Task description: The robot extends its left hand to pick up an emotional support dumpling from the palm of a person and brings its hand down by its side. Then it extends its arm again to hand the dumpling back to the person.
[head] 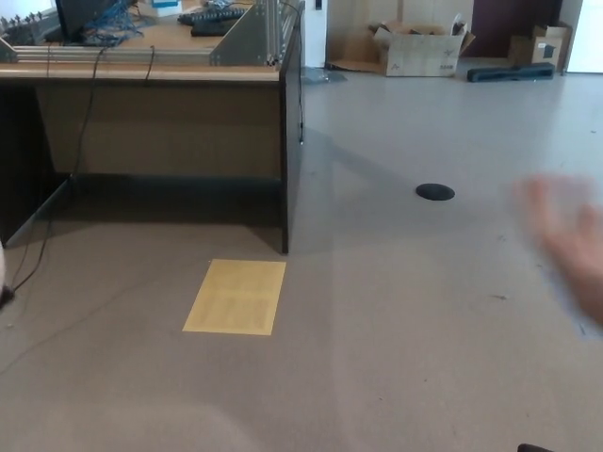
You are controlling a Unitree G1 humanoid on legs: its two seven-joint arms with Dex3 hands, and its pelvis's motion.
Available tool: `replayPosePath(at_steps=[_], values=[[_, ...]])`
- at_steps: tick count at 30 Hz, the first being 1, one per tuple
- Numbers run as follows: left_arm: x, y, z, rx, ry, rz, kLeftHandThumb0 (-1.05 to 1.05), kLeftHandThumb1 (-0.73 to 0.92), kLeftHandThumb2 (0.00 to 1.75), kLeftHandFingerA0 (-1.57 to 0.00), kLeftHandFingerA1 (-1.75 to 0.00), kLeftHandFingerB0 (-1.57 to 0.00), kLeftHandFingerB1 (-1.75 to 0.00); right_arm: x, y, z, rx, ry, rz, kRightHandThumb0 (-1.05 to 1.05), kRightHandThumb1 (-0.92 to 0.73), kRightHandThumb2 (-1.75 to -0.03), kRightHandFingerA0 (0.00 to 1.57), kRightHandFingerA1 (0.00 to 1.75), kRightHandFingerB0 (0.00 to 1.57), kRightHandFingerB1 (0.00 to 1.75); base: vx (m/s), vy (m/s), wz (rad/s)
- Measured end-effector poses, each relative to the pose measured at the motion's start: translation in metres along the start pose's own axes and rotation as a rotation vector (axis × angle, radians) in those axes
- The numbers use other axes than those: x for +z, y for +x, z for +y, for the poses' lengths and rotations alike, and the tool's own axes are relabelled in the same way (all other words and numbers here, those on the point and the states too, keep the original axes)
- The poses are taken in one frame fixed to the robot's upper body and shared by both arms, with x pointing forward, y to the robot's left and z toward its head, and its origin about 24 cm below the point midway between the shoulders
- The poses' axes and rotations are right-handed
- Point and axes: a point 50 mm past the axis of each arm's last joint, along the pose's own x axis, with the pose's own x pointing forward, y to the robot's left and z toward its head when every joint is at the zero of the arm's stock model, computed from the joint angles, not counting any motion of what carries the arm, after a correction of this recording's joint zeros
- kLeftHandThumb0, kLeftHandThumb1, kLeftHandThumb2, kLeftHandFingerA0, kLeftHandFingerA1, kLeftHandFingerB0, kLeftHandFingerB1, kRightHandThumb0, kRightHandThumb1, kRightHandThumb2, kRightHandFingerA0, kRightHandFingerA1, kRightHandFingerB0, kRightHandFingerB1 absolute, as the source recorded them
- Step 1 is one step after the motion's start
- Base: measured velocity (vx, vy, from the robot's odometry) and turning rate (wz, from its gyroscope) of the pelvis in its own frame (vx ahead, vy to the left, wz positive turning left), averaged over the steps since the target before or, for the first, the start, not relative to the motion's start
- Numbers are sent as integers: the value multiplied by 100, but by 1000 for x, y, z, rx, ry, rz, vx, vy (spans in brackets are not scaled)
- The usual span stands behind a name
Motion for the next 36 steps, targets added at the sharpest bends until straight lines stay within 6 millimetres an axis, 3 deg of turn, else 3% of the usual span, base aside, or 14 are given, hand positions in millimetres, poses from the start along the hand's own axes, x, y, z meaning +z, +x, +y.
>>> replayPosePath(at_steps=[7, 12, 14, 15, 19, 20, 26, 27, 36], values=[[41, 30, -25, -65, 108, -79, -14, 85, 68, -80, -140, -82, -85, 0, 0, 0, -1, 2, -1, -56, -57, -58, 71, 44, 36, 32, 0, 0, 0], [53, 47, -44, -106, 181, -78, -14, 85, 70, -82, -145, -85, -87, 0, 0, 0, -2, 3, 0, -55, -58, -58, 71, 44, 36, 32, 0, 0, 0], [55, 62, -61, -153, 240, -58, -15, 84, 68, -78, -144, -86, -83, 0, 0, 0, -2, 2, 0, -55, -58, -58, 70, 44, 36, 32, 0, 0, 0], [55, 62, -61, -153, 240, -58, -11, 82, 70, -79, -148, -86, -84, 0, 0, 0, -2, 2, 0, -55, -58, -58, 70, 44, 36, 32, 0, 0, 0], [52, 83, -91, -229, 355, -14, -12, 82, 68, -81, -153, -84, -89, 1, 0, 0, -1, 2, -2, -54, -59, -58, 72, 44, 35, 32, 0, 0, 0], [52, 89, -101, -254, 391, -5, -9, 79, 73, -84, -149, -83, -97, 1, 0, 0, -1, 1, -3, -56, -57, -58, 72, 45, 35, 32, 0, 0, 0], [45, 113, -141, -337, 570, 56, -9, 76, 72, -88, -135, -87, -91, 2, 1, 1, 0, 0, -8, -58, -57, -58, 73, 45, 36, 32, 0, 0, 0], [44, 116, -144, -345, 589, 63, -12, 72, 76, -90, -145, -88, -95, 3, 1, 1, 1, 0, -10, -58, -57, -58, 72, 44, 36, 32, 0, 0, 0], [23, 133, -191, -517, 831, 112, -15, 70, 78, -84, -152, -88, -99, 7, 4, 2, 7, -4, -19, -57, -58, -58, 74, 44, 35, 32, 0, 0, 0]])
